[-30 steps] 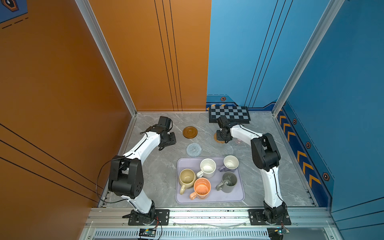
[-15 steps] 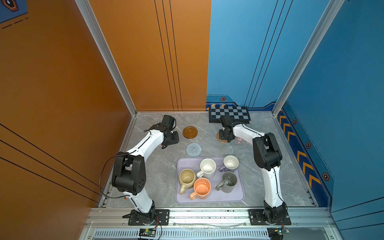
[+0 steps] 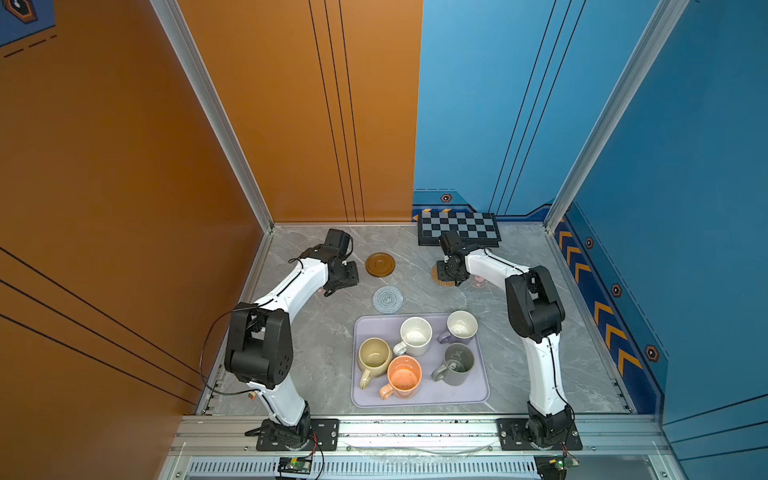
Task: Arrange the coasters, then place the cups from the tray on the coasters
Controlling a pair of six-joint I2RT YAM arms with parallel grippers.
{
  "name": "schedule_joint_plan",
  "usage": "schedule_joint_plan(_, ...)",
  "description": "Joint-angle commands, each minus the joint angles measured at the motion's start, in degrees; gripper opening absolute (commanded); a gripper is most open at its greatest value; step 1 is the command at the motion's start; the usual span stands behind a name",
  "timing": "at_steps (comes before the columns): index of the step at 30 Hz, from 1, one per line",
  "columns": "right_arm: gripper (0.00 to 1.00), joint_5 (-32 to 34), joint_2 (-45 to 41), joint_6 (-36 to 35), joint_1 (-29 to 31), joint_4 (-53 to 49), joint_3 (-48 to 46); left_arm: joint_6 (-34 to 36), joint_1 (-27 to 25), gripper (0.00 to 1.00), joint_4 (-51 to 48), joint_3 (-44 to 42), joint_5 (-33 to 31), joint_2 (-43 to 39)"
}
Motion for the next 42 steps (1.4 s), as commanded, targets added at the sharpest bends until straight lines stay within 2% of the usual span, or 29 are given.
schedule_joint_plan(1, 0.23, -1.97, -0.03, -1.1, 0.26, -4.44, -2.56, 0.1, -0.35, 0.4, -1.68, 1.49, -1.06, 0.64)
schedule_joint_plan(5, 0.26, -1.97, -0.18, -1.73, 0.09, -4.52, -2.7, 0.18, -0.35, 0.4, -1.66, 1.67, -1.09, 0.9)
schedule_joint_plan(13, 0.43, -1.35, -1.38, -2.67, -0.08, -4.17, -2.13, 0.58, -0.35, 0.4, -1.98, 2.02, -1.35, 0.7)
schedule_joint_plan(25, 0.46, -0.12, -6.64, -2.2, 0.28, -3.55, -1.63, 1.15, -0.62, 0.4, -2.14, 3.78, -0.78, 2.17)
schedule_joint_plan(31, 0.55, 1.69, -11.82, -1.67, 0.6, -2.65, -2.05, 1.5, -1.78, 0.39, -2.18, 7.96, -0.86, 5.4)
schedule_joint_plan(34, 0.55, 2.31, -13.75, -1.61, 0.79, -2.17, -2.66, 1.51, -2.87, 0.37, -1.83, 10.08, -2.93, 7.9)
schedule_joint_plan(36, 0.55, 2.6, -15.11, -1.56, 0.96, -1.89, -3.23, 1.67, -4.55, 0.35, 2.41, 9.54, -5.98, 9.03)
schedule_joint_plan(38, 0.55, 2.84, -16.39, -1.54, 1.08, -1.62, -4.01, 1.87, -5.62, 0.33, 6.35, 9.59, -5.54, 10.78)
schedule_joint_plan(42, 0.55, 3.16, -19.23, -2.09, 1.05, -1.53, -6.12, 1.34, -7.38, 0.23, 7.27, 14.4, -6.95, 15.13)
